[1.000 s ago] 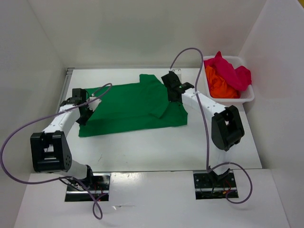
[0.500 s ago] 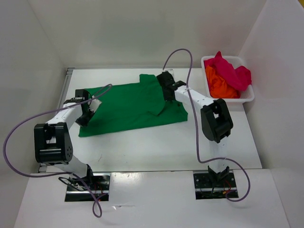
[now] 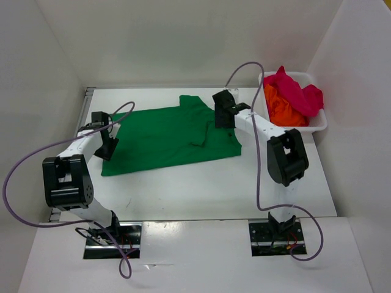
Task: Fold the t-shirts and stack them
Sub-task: Fold the flattened tshirt in 1/3 of the way
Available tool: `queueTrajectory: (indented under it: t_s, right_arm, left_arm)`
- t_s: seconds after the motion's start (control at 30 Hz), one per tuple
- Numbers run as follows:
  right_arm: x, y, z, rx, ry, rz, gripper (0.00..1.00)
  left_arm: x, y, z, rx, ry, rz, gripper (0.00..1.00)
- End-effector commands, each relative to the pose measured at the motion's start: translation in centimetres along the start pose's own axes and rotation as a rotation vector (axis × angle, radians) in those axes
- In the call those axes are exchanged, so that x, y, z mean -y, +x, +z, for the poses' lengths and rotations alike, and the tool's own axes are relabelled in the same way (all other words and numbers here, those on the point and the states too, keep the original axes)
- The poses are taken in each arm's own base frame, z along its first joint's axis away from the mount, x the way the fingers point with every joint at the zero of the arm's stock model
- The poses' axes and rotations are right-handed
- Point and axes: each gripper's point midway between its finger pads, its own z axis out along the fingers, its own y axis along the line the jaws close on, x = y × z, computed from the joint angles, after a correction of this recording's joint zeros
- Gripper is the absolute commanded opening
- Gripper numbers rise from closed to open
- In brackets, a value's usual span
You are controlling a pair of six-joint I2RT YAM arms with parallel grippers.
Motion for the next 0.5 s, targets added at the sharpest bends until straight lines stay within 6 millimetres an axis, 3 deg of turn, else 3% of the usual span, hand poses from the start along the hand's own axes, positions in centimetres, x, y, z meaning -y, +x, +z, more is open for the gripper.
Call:
queueTrajectory:
  t_s: [0.0,0.03,0.1,0.13,0.27,0.47]
  right_arm:
    - [3.3,0.2,-4.3,0.012,-0.01,0.202,0.78]
    - [3.3,3.0,-3.8,-0.042,-0.016,0.199,0.78]
    - [2.6,5.2,-3.7,-0.094,-0.053,0.254,0.78]
    - [3.2,7.3,-3.3,-0.132,-0.037,0.267,0.78]
    - [3.1,9.6,-1.3,-0.209,-0.111,0.385,0.78]
    - [2.9,11.3,1.0,-0.272,-0.096,0.397,0.75]
  left_arm:
    - [-1.6,0.2,-1.1,0.008,-0.013,-0.075,0.68]
    - [-1.0,0.7,-1.1,0.001,0.012,-0.07,0.68]
    - [0.5,2.0,-1.1,-0.019,0.105,-0.068,0.68]
    - [1.1,2.2,-1.3,-0.013,0.132,-0.068,0.68]
    - [3.5,3.2,-0.1,-0.037,0.228,-0.058,0.69]
    - [4.8,2.8,1.9,-0.05,0.275,-0.064,0.69]
